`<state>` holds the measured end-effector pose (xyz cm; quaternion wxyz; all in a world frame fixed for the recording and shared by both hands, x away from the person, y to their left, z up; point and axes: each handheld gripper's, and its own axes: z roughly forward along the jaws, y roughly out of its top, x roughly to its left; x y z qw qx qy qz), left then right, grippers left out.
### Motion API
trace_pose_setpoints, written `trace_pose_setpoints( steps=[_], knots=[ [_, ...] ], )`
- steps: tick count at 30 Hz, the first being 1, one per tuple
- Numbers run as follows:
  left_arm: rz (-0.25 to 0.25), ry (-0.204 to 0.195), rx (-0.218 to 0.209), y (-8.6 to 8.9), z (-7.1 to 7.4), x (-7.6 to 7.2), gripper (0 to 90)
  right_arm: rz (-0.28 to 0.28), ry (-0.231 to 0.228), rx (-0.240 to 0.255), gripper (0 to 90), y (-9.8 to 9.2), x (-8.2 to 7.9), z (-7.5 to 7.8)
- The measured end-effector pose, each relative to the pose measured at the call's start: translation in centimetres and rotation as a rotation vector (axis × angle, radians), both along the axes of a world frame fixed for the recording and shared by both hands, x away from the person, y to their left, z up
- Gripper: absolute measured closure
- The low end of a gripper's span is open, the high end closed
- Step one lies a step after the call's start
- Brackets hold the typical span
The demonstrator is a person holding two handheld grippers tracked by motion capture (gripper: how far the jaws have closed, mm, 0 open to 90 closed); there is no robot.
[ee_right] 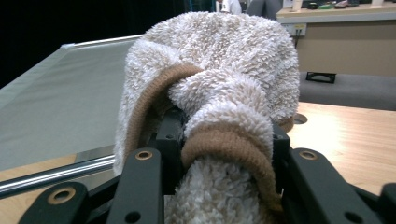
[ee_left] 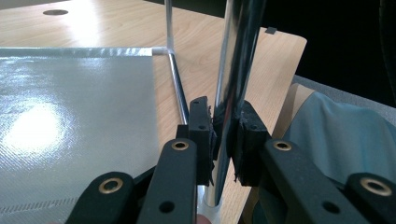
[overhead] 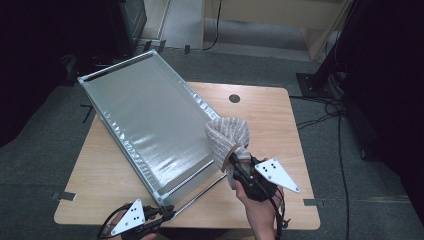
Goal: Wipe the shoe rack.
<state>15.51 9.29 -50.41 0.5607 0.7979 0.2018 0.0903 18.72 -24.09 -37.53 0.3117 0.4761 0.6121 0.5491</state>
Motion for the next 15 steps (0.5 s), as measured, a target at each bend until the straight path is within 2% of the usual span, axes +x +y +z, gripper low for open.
trace_pose_setpoints(
  steps=[2,5,6,7,13,15],
  knots=[
    [0.001,-0.001,0.000,0.0,0.0,0.0,80.4,0.010,0.000,-0.004,61.9,0.2,-0.1,0.1],
    [0.002,-0.005,0.004,0.0,0.0,0.0,80.4,0.124,-0.002,-0.009,61.9,1.6,-0.7,0.4],
    [0.002,-0.005,0.004,0.0,0.0,0.0,80.4,0.124,-0.002,-0.009,61.9,1.6,-0.7,0.4],
    [0.002,-0.005,0.005,0.0,0.0,0.0,80.4,0.197,-0.009,-0.024,61.9,2.9,-1.3,0.5],
    [0.004,-0.006,0.004,0.0,0.0,0.0,80.4,0.385,-0.013,-0.039,61.7,5.8,-2.7,0.9],
    [0.004,-0.007,0.006,0.0,0.0,0.0,80.3,0.435,-0.016,-0.062,61.6,6.7,-3.2,1.1]
  ],
)
